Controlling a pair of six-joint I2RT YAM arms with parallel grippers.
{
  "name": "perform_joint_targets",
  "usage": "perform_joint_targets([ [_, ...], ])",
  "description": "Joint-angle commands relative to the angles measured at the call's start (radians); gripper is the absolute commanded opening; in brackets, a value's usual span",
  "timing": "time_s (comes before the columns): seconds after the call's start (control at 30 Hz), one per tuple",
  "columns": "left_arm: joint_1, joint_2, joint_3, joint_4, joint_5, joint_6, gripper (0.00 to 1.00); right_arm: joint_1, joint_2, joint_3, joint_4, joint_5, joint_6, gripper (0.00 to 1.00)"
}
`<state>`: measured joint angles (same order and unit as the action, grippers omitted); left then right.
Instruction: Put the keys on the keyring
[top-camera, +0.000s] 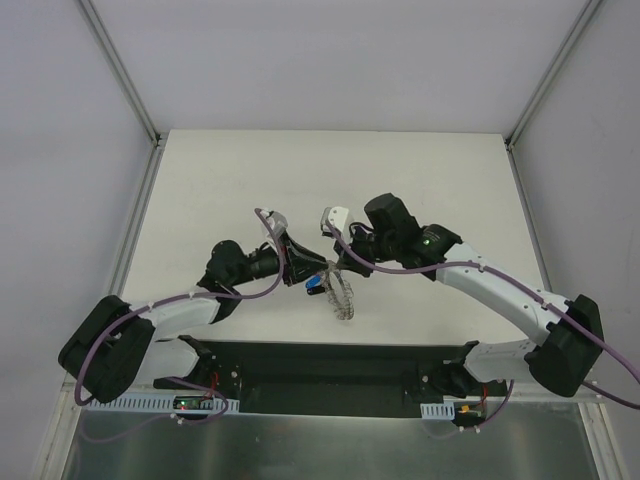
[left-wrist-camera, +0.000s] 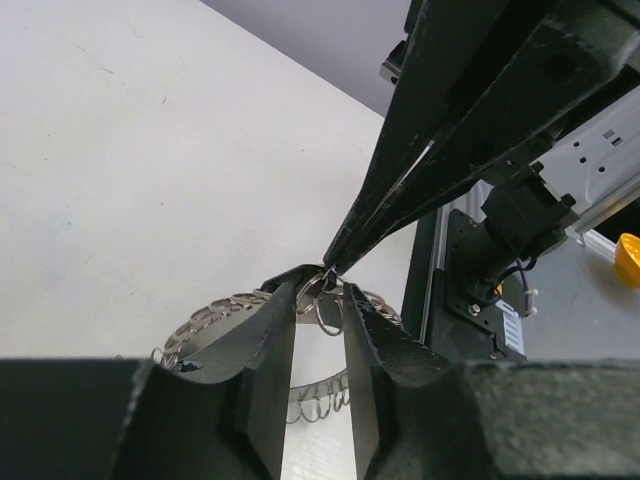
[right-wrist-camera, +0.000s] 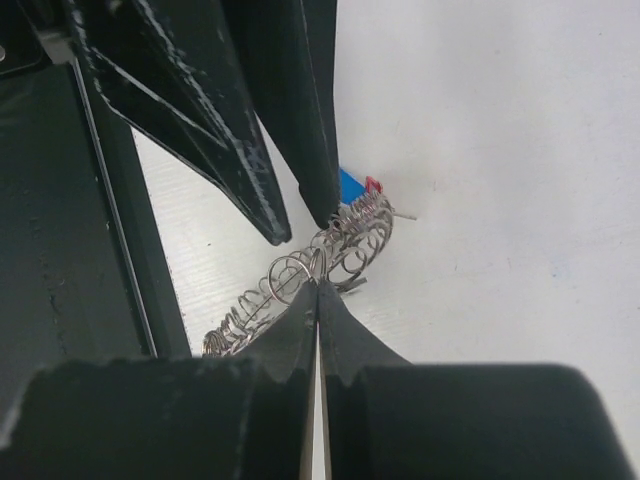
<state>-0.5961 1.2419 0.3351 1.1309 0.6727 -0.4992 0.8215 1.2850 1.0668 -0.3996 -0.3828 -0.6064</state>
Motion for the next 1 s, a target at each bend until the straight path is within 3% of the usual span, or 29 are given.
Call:
perform_joint_targets([
  [0.0,-0.002,-0.093,0.007,-0.103,0.039,0.109,0.3,0.002,0.023,0.105,-0.094,-0.065,-0.084,0.01],
  [0.27,-0.001,-0.075,0.13,-0.313,0.214,0.302,0.48,0.018,0.05,0.177,-0.209,-0.119,-0.153,0.01],
  [0.6,0.005,0.043,0.265,-0.434,0.367,0.553,0.57,0.036,0.031,0.179,-0.235,-0.126,-0.173,0.01],
  [0.7,0.009,0.071,0.3,-0.497,0.43,0.608,0.57,0.038,0.028,0.179,-0.237,-0.128,-0.173,0.01],
  [0.97,0.007,0.131,0.357,-0.53,0.538,0.617,0.44,0.044,0.022,0.179,-0.245,-0.134,-0.177,0.01],
])
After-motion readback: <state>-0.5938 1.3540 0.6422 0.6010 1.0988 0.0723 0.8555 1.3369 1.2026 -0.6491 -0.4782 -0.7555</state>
